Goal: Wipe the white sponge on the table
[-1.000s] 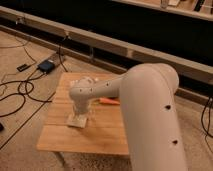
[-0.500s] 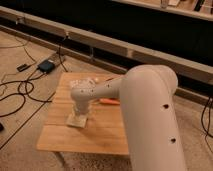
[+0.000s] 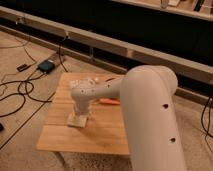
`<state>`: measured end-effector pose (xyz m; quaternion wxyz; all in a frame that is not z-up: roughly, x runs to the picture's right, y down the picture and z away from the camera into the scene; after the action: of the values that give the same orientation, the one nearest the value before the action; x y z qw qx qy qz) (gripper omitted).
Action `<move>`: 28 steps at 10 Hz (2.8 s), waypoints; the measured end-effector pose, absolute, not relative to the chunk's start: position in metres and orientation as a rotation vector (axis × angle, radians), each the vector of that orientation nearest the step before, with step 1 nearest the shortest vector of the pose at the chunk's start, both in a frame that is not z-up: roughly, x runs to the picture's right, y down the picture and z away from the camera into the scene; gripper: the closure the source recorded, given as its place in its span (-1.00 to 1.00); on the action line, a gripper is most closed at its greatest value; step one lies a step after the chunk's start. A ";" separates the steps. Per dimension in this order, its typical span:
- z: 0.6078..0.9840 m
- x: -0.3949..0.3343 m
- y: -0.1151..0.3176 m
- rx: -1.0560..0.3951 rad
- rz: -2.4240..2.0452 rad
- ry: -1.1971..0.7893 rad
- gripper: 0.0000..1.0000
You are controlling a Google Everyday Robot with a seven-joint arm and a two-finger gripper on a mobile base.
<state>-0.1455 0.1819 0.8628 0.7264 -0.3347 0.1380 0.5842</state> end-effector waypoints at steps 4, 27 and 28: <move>0.854 -0.139 0.173 -0.737 1.290 0.310 0.89; 0.883 0.017 0.156 -0.705 1.624 0.612 0.89; 0.891 0.013 0.146 -0.702 1.616 0.611 0.89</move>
<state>0.0131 0.1463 0.8915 0.5958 -0.3024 0.2629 0.6960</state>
